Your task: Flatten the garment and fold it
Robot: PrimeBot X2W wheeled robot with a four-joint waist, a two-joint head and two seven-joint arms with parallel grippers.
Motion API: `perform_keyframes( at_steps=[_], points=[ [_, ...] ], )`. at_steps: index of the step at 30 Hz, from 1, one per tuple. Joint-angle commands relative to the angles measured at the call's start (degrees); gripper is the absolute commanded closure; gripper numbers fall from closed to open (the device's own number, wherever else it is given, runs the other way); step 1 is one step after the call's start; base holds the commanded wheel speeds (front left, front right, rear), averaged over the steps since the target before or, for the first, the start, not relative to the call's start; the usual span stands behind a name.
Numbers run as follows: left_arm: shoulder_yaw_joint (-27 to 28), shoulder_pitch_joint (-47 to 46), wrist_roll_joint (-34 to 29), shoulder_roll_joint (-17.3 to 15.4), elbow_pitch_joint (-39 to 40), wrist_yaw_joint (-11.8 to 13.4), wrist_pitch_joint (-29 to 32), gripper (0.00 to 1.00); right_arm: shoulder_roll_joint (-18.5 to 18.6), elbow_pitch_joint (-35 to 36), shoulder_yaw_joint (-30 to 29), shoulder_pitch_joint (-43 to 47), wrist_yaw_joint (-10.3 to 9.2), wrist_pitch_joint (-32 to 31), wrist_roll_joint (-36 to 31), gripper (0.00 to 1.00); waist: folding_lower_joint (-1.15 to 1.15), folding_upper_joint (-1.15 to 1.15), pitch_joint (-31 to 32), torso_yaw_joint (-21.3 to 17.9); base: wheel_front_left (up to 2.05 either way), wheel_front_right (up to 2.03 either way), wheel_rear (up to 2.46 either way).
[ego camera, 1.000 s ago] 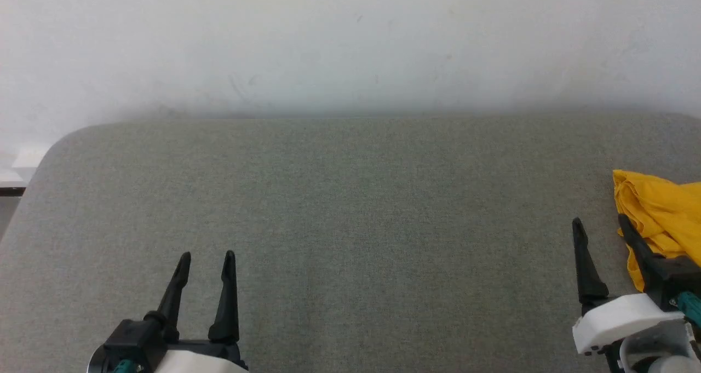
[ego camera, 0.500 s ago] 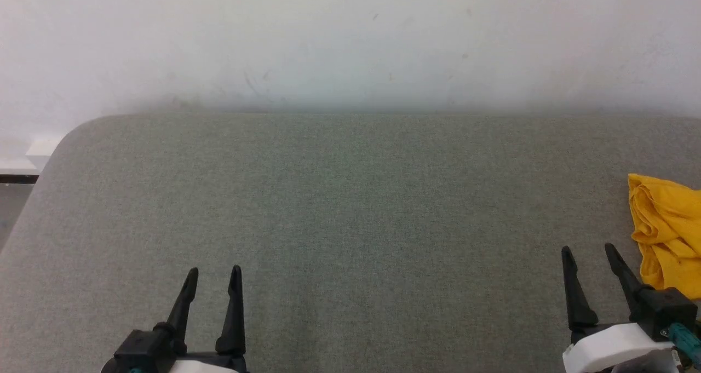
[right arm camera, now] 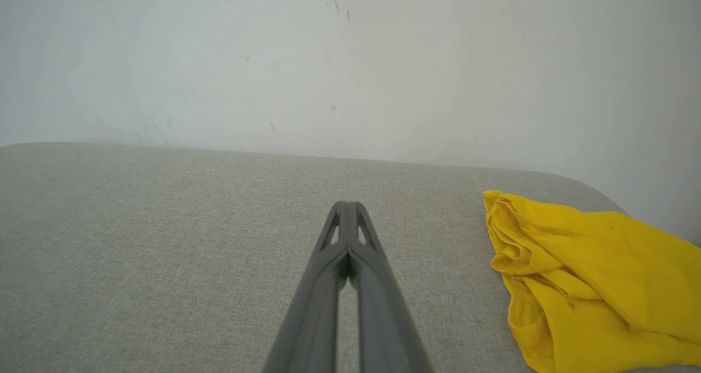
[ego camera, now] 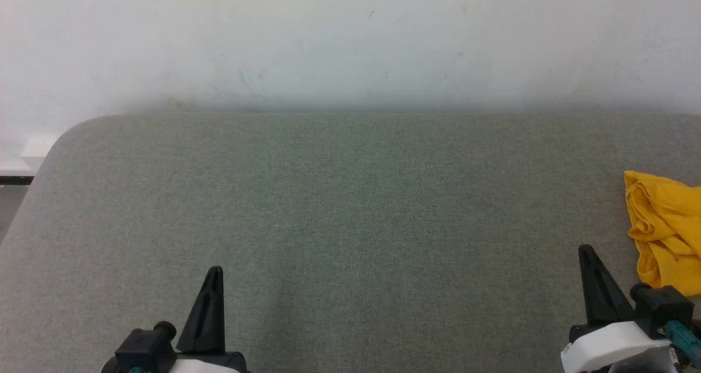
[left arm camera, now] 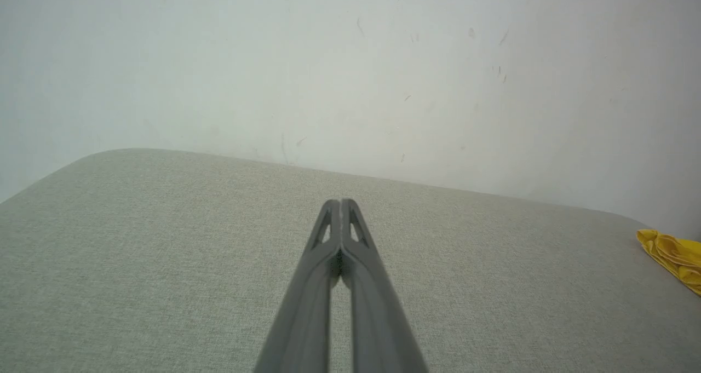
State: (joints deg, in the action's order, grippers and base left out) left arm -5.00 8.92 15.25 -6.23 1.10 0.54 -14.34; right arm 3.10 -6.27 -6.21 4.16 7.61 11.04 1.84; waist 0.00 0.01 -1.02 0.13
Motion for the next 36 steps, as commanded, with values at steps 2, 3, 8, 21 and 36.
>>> perform_keyframes(
  at_steps=[2, 3, 8, 21, 36],
  points=[
    [0.22, -0.43, -0.71, 0.15, -0.05, -0.03, 0.42, 1.0, -0.01, 0.3, 0.22, -0.2, -0.01, -0.44, -0.09, 1.0, 0.0, -0.01, 0.03, 0.0, 0.0, 0.0, 0.0],
    [0.26, -0.51, -0.83, 0.18, -0.06, -0.03, 0.53, 1.0, -0.01, 0.35, 0.27, -0.24, -0.01, -0.53, -0.1, 1.0, 0.0, -0.01, 0.04, 0.0, 0.0, 0.0, 0.0],
    [0.42, -0.79, -1.32, 0.29, -0.1, -0.05, 1.0, 1.0, -0.02, 0.55, 0.47, -0.37, -0.01, -0.89, -0.16, 1.0, 0.0, -0.01, 0.07, -0.01, 0.0, 0.0, 0.0],
    [0.95, -1.72, -2.91, 0.64, -0.21, -0.1, 2.53, 1.0, -0.04, 1.2, 1.13, -0.8, -0.02, -2.05, -0.35, 1.0, 0.0, -0.01, 0.18, -0.02, 0.0, 0.0, 0.0],
    [1.55, -2.79, -4.74, 1.04, -0.35, -0.17, 4.28, 1.0, -0.07, 1.95, 1.88, -1.3, -0.04, -3.38, -0.58, 1.0, 0.0, -0.01, 0.3, -0.04, 0.0, 0.0, 0.0]
  ],
)
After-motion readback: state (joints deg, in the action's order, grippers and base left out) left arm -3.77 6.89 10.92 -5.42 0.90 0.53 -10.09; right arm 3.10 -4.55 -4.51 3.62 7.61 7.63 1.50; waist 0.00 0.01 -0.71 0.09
